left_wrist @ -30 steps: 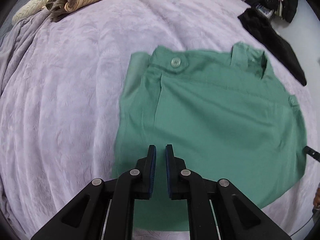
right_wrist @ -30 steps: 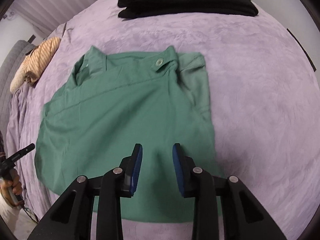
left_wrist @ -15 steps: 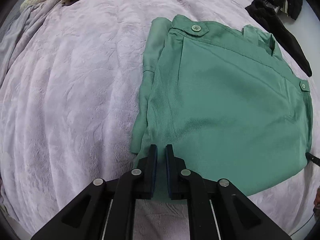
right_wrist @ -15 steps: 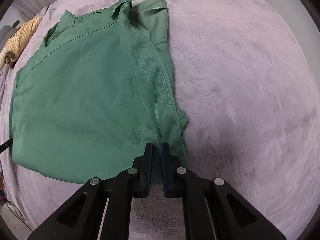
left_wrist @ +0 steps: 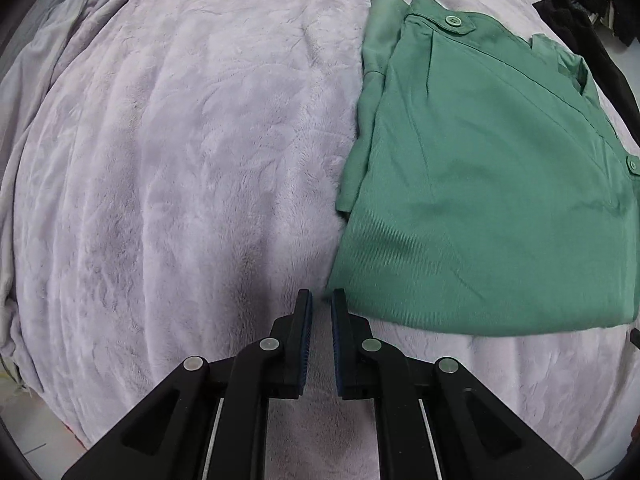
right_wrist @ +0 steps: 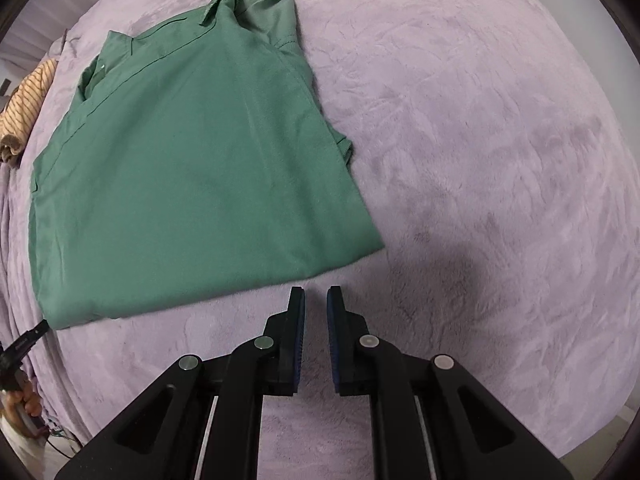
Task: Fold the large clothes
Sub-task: 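Open both tools and release the hem at the collar, then withdraw both open tools from the half-folded jacket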
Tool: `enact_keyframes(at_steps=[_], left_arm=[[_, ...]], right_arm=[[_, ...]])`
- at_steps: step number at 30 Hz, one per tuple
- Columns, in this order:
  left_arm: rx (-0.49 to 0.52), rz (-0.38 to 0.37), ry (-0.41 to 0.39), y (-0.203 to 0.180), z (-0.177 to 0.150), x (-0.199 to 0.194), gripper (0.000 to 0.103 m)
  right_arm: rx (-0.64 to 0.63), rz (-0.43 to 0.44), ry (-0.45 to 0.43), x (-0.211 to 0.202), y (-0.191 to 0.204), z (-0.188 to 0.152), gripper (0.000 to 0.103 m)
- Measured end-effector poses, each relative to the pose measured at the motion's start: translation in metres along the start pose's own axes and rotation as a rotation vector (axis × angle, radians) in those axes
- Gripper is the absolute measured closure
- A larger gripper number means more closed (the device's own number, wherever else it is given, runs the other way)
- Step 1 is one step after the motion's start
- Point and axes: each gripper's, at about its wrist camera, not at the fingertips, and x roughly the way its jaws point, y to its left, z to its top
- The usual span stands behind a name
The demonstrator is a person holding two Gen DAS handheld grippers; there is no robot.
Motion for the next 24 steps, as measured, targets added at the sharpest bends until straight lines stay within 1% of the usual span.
enact_keyframes(at_steps=[2, 3, 4, 5, 6, 9, 11, 13, 14, 15, 16, 18, 21, 24], left_arm=[[0.008, -0.004, 0.008, -0.002, -0.012, -0.009, 0.092], [0.011, -0.005, 0.01, -0.002, -0.019, -0.015, 0.092], [0.015, -0.004, 0.013, -0.002, -0.025, -0.02, 0.092], [0.02, -0.001, 0.02, -0.004, -0.03, -0.024, 0.092], [0.022, 0.002, 0.028, -0.007, -0.035, -0.028, 0.092], [0.032, 0.006, 0.039, -0.012, -0.052, -0.038, 0.092], [0.055, 0.02, 0.039, -0.016, -0.061, -0.044, 0.092], [0.078, 0.033, 0.042, -0.021, -0.07, -0.049, 0.092], [0.089, 0.04, 0.041, -0.022, -0.083, -0.054, 0.092], [0.098, 0.048, 0.042, -0.022, -0.087, -0.056, 0.092], [0.106, 0.051, 0.042, -0.023, -0.091, -0.057, 0.092], [0.117, 0.045, 0.037, -0.025, -0.094, -0.06, 0.092], [0.126, 0.034, 0.032, -0.024, -0.099, -0.064, 0.092], [0.133, 0.021, 0.038, -0.034, -0.092, -0.068, 0.092]], right_arm=[[0.0, 0.018, 0.004, -0.008, 0.008, -0.008, 0.082], [-0.003, 0.024, 0.001, -0.013, 0.015, -0.01, 0.068], [-0.008, 0.029, -0.004, -0.018, 0.021, -0.014, 0.051], [-0.014, 0.034, -0.011, -0.022, 0.028, -0.018, 0.046], [-0.025, 0.041, -0.017, -0.025, 0.041, -0.02, 0.045], [-0.056, 0.05, -0.011, -0.033, 0.061, -0.028, 0.044], [-0.071, 0.055, -0.001, -0.038, 0.07, -0.033, 0.04], [-0.09, 0.052, -0.001, -0.041, 0.079, -0.039, 0.033], [-0.107, 0.047, -0.006, -0.044, 0.085, -0.042, 0.03], [-0.12, 0.042, -0.011, -0.048, 0.09, -0.049, 0.029], [-0.133, 0.039, -0.014, -0.046, 0.101, -0.04, 0.026], [-0.16, 0.03, -0.023, -0.048, 0.116, -0.039, 0.024], [-0.191, 0.017, -0.033, -0.054, 0.13, -0.043, 0.024], [-0.206, 0.018, -0.034, -0.055, 0.141, -0.044, 0.022]])
